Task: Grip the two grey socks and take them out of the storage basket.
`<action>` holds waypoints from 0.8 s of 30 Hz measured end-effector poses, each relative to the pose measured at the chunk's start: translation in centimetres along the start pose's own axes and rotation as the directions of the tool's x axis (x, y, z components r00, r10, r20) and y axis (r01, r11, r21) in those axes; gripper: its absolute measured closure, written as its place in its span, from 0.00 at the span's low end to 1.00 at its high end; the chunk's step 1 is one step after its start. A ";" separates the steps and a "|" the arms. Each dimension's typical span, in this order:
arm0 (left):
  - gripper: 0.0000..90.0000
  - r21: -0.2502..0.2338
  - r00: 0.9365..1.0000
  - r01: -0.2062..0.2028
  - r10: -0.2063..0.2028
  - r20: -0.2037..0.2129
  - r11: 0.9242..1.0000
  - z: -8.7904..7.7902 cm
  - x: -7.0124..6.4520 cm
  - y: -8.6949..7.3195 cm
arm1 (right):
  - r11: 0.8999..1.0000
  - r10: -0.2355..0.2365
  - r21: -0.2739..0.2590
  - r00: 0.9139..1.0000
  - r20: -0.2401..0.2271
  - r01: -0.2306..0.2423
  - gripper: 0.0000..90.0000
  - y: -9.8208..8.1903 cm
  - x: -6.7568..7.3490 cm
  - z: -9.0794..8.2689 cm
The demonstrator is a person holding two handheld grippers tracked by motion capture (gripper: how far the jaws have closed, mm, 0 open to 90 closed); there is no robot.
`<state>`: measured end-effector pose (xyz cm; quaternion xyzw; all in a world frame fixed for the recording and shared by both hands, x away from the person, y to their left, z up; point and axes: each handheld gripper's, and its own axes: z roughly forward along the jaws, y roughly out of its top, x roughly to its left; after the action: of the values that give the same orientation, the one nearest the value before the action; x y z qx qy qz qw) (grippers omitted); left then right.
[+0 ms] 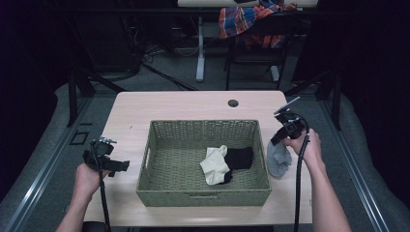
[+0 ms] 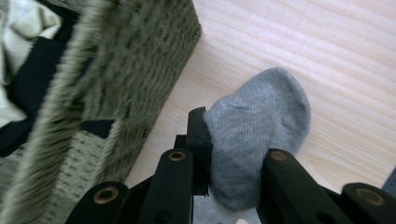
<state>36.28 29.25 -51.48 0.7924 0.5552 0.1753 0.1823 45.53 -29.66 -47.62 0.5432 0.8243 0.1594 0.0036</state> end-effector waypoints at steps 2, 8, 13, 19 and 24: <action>0.00 0.000 1.000 0.001 -0.001 0.000 1.000 0.0 0.0 0.0 | 1.000 0.005 -0.008 1.000 -0.001 -0.005 0.89 -0.1 -0.1 0.5; 0.00 -0.005 1.000 0.001 -0.001 -0.004 1.000 0.0 -0.1 0.0 | 1.000 0.004 -0.030 1.000 0.024 -0.003 0.88 -0.2 -0.7 1.8; 0.00 -0.001 1.000 0.002 -0.002 -0.002 1.000 0.0 -0.1 0.0 | 1.000 0.006 -0.025 1.000 0.017 -0.005 0.84 0.0 -0.7 3.0; 0.00 0.002 1.000 -0.001 0.001 0.000 1.000 0.0 -0.1 0.0 | 0.999 0.021 -0.042 0.999 0.041 -0.020 0.76 0.2 -0.8 4.2; 0.00 0.003 1.000 -0.002 0.002 0.000 1.000 0.1 -0.1 0.0 | 0.999 0.011 -0.033 0.998 0.058 -0.009 0.58 0.4 -0.8 4.0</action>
<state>36.29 29.17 -51.54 0.7931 0.5548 0.1746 0.1808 46.89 -29.19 -51.46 0.5516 0.8185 0.1567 0.0358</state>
